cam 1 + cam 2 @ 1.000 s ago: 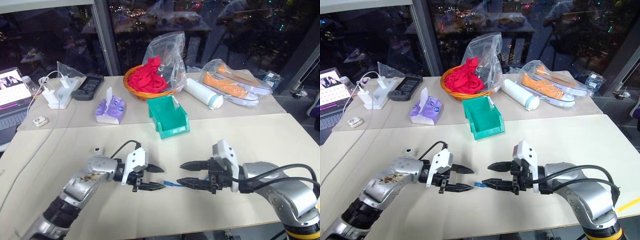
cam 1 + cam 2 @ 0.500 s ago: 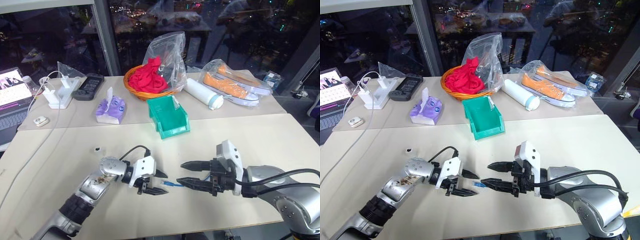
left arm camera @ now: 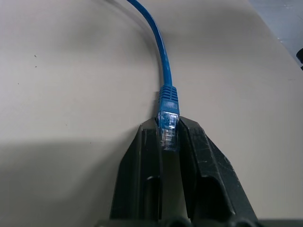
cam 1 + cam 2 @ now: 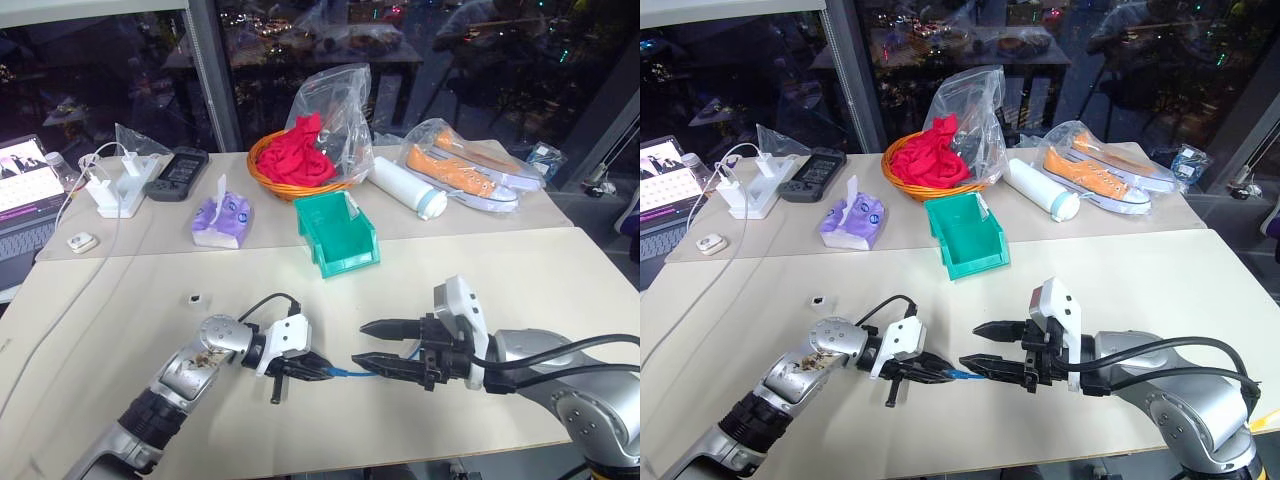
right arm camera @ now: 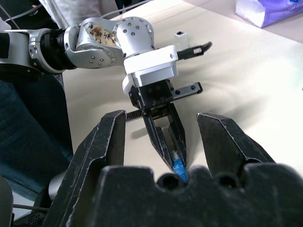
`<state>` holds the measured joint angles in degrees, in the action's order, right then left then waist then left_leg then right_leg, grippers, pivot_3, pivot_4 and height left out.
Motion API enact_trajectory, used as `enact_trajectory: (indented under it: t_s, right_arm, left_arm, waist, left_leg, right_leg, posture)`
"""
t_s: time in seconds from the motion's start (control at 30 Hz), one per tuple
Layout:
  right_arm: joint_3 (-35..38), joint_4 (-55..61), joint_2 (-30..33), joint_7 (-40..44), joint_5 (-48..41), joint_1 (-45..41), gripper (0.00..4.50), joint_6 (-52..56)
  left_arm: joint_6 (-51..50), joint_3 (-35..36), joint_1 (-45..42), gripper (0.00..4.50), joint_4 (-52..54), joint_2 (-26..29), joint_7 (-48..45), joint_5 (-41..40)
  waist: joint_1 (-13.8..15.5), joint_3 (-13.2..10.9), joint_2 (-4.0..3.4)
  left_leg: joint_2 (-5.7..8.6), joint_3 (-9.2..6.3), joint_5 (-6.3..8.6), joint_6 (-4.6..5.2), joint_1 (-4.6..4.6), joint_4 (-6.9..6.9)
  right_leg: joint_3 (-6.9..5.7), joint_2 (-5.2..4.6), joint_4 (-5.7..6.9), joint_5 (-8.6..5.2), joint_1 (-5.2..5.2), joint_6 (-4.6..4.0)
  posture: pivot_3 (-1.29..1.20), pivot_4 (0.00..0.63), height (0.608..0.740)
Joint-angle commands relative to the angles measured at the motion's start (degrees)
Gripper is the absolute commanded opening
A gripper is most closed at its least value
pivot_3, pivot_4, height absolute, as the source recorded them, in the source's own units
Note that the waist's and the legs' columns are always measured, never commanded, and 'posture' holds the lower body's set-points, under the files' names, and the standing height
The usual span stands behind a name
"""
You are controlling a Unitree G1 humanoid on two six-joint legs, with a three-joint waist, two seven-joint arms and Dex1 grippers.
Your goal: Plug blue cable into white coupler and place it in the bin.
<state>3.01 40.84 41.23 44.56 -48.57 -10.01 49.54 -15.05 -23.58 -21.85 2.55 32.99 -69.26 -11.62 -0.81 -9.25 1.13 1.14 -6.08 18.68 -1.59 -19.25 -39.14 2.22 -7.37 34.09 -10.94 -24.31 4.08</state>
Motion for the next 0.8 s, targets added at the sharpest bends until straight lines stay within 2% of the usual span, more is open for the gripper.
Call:
enact_trajectory:
  t_s: [0.03, 0.17, 0.37, 0.43, 0.53, 0.67, 0.8]
  right_arm:
    - [0.22, 0.98, 0.04, -0.63, -1.33, -0.57, 2.83, -0.59]
    - [0.93, 0.73, -0.59, -1.56, -2.86, 0.56, 2.83, -0.07]
    - [4.86, 2.44, 0.33, -1.28, -15.27, 8.99, 2.83, 3.14]
    - [4.51, 1.29, -0.20, -6.53, -19.47, 11.42, 2.83, 5.85]
    - [2.38, 0.58, -3.16, -14.66, -19.58, 12.30, 2.83, 6.58]
    - [2.92, -1.90, -15.28, -34.21, -28.63, 9.47, 2.83, 1.89]
    - [0.11, -0.34, -17.74, -42.37, -28.97, 10.20, 2.83, 3.21]
  left_arm:
    - [0.31, 1.29, 0.29, 0.09, 1.40, -0.56, 1.14, 0.01]
    - [-2.14, 5.24, -0.28, 0.09, 5.28, -1.98, 4.67, -2.74]
    - [-9.86, 11.12, 0.68, 0.09, 15.77, -1.97, 8.49, -9.27]
    - [-10.75, 12.21, 1.57, 0.09, 18.21, -2.54, 10.38, -10.22]
    - [-11.73, 12.80, 2.62, 0.09, 20.36, -3.40, 12.82, -10.86]
    - [-12.61, 12.31, 3.65, 0.09, 21.65, -4.22, 15.30, -10.68]
    - [-13.83, 12.48, 3.44, 0.09, 22.56, -5.19, 17.44, -11.56]
  waist:
    - [0.00, 0.00, 0.00]
    - [0.04, 0.00, 0.00]
    - [0.14, 0.00, 0.00]
    - [0.04, 0.00, 0.01]
    - [-0.10, 0.00, 0.02]
    - [-0.13, 0.01, 0.02]
    - [0.25, 0.01, 0.01]
  left_leg:
    - [0.00, 0.00, 0.00, 0.00, 0.00, 0.00]
    - [0.00, 0.00, 0.00, 0.00, -0.02, -0.04]
    - [-0.01, -0.05, 0.04, 0.07, -0.05, -0.04]
    - [0.00, -0.02, 0.05, 0.08, -0.04, -0.04]
    - [0.00, -0.01, 0.05, 0.08, 0.00, -0.05]
    - [-0.01, -0.03, 0.01, 0.03, 0.06, -0.05]
    - [0.02, -0.03, -0.01, 0.00, 0.05, -0.06]
  right_leg:
    - [0.00, 0.00, 0.00, 0.00, 0.00, 0.00]
    - [0.00, 0.00, 0.00, 0.00, -0.01, 0.00]
    - [-0.02, 0.00, 0.09, 0.01, 0.02, 0.01]
    - [0.01, 0.00, 0.08, 0.03, 0.05, 0.06]
    - [0.02, 0.00, 0.02, 0.03, 0.05, 0.05]
    - [0.04, 0.01, 0.04, 0.04, 0.04, 0.02]
    - [0.07, 0.01, 0.05, 0.04, 0.04, 0.02]
  posture:
    - [0.00, 0.150, 0.732]
    - [0.00, 0.150, 0.732]
    - [0.00, 0.150, 0.732]
    - [0.00, 0.150, 0.732]
    - [0.00, 0.150, 0.732]
    - [0.00, 0.150, 0.732]
    - [0.00, 0.150, 0.732]
